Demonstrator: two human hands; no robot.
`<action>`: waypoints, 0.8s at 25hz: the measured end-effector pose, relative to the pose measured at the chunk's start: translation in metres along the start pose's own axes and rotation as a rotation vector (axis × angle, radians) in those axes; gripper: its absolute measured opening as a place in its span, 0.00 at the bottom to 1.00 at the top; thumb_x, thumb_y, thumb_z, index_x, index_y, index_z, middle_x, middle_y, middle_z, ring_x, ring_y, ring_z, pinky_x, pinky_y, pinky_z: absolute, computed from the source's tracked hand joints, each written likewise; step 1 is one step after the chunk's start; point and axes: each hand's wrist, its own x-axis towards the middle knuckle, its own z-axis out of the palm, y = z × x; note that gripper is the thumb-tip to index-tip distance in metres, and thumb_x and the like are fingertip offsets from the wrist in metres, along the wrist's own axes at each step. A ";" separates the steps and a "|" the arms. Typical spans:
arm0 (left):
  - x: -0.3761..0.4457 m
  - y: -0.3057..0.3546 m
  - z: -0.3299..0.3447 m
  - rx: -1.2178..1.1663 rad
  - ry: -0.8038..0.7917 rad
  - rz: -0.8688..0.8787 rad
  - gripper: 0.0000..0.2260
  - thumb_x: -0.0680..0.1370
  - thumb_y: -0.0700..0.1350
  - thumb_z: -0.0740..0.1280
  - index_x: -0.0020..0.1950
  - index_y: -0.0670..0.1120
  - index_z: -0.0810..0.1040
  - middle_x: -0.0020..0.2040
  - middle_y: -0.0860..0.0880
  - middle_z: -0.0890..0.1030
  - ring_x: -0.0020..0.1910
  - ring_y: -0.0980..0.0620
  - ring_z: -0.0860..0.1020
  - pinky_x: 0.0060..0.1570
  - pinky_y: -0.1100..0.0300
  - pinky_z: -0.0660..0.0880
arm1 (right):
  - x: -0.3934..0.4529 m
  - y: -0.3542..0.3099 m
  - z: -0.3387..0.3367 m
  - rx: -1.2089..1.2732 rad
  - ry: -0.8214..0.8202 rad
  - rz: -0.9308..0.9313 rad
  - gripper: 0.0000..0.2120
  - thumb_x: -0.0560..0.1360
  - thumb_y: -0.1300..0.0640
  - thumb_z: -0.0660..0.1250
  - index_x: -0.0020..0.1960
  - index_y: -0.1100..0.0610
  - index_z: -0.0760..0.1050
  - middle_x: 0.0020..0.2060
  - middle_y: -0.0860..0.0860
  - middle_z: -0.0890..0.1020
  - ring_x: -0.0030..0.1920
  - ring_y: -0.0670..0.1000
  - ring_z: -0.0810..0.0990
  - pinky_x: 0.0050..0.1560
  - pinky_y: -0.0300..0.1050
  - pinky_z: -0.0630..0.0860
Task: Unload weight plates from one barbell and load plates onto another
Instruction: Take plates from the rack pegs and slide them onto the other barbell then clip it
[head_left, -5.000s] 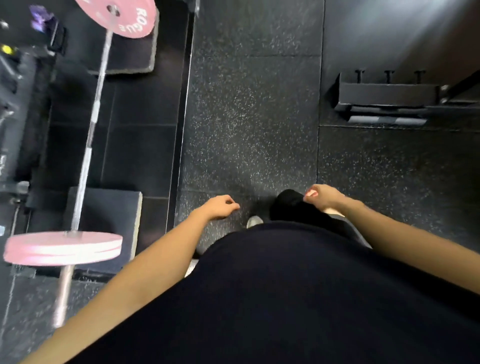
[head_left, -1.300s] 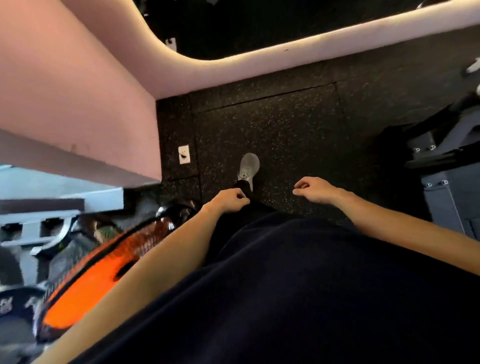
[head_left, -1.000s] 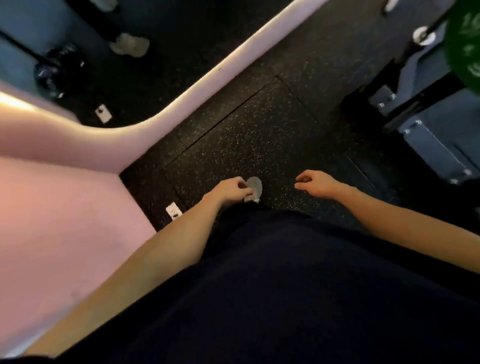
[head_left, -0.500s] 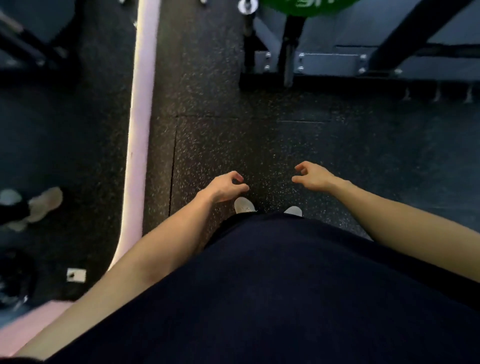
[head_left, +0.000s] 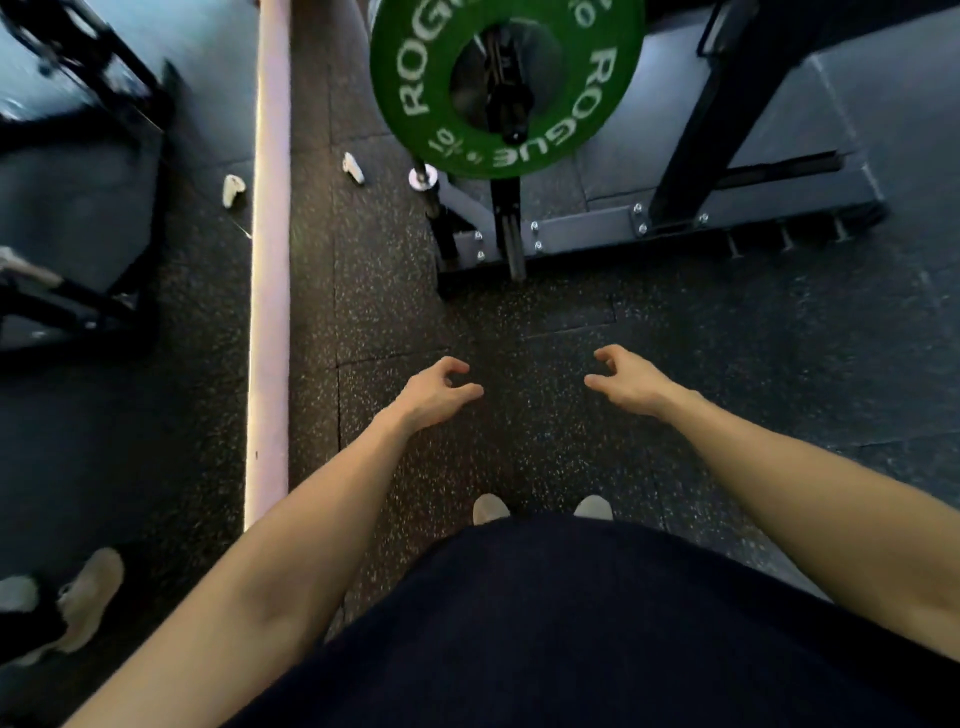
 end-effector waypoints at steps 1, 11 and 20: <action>0.002 0.011 -0.012 0.002 0.053 0.026 0.23 0.76 0.57 0.67 0.69 0.56 0.69 0.63 0.47 0.74 0.56 0.51 0.75 0.54 0.57 0.72 | 0.001 -0.013 -0.013 0.015 0.037 -0.040 0.27 0.78 0.50 0.65 0.74 0.52 0.61 0.72 0.55 0.68 0.67 0.56 0.72 0.65 0.51 0.72; -0.031 0.166 -0.163 0.010 0.476 0.454 0.21 0.74 0.59 0.70 0.65 0.56 0.73 0.55 0.49 0.80 0.51 0.50 0.79 0.53 0.54 0.76 | -0.024 -0.138 -0.168 -0.038 0.350 -0.433 0.27 0.78 0.49 0.65 0.74 0.52 0.62 0.71 0.54 0.67 0.70 0.56 0.68 0.68 0.51 0.67; -0.135 0.277 -0.268 0.018 0.796 0.792 0.23 0.70 0.60 0.72 0.63 0.56 0.74 0.54 0.49 0.78 0.53 0.47 0.78 0.57 0.52 0.74 | -0.124 -0.238 -0.299 -0.076 0.687 -0.724 0.27 0.78 0.50 0.65 0.74 0.52 0.62 0.71 0.55 0.67 0.67 0.56 0.71 0.63 0.46 0.67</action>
